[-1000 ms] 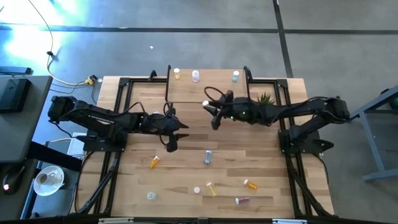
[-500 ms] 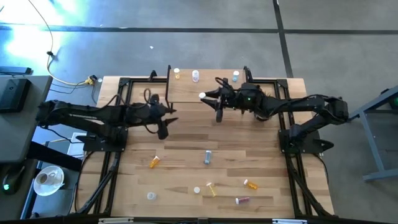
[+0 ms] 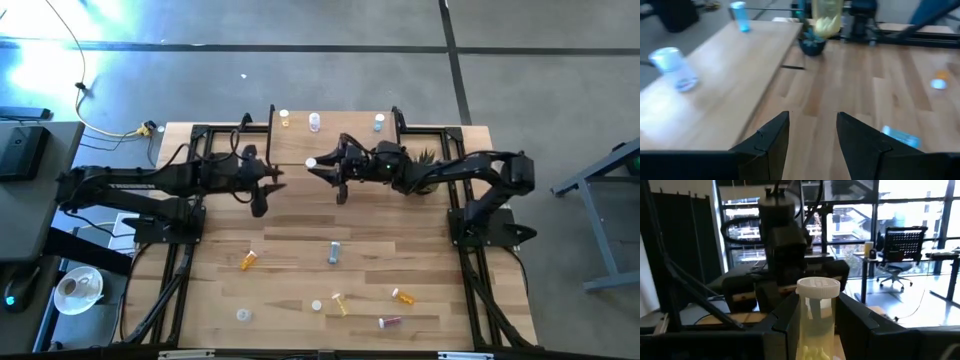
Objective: Pick and place medicine bottles onto shelf by color
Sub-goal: Put the top yellow pill bottle on the shelf aligned with the other yellow pill bottle
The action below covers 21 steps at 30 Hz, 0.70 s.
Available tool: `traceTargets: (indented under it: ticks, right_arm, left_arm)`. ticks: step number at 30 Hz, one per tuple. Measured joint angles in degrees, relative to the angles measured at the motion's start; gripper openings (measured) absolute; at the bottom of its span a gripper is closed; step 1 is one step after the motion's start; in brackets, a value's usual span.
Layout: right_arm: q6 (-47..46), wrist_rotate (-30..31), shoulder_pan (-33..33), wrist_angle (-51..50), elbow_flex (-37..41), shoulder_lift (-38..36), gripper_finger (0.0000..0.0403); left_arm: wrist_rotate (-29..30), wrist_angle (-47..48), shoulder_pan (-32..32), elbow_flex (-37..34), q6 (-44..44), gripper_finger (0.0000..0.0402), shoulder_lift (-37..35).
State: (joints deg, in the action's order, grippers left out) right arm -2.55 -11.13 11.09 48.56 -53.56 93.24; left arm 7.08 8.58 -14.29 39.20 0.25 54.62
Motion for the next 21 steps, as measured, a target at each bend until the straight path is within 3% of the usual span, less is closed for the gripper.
traceTargets:
  ticks: [6,14,21]
  right_arm:
    - [-1.5,0.0,-1.5,0.5,0.0,3.7,0.0099]
    - [-2.0,0.0,-4.3,12.2,0.0,9.1,0.0099]
    - [-1.5,1.0,-4.9,13.8,-1.0,9.5,0.0099]
  left_arm:
    - [-3.1,-0.2,0.2,0.0,-0.7,0.0153,1.5]
    - [-4.3,-4.2,1.0,0.0,-3.1,0.0153,4.8]
    - [-9.1,-9.6,1.1,0.0,-3.1,0.0153,6.6]
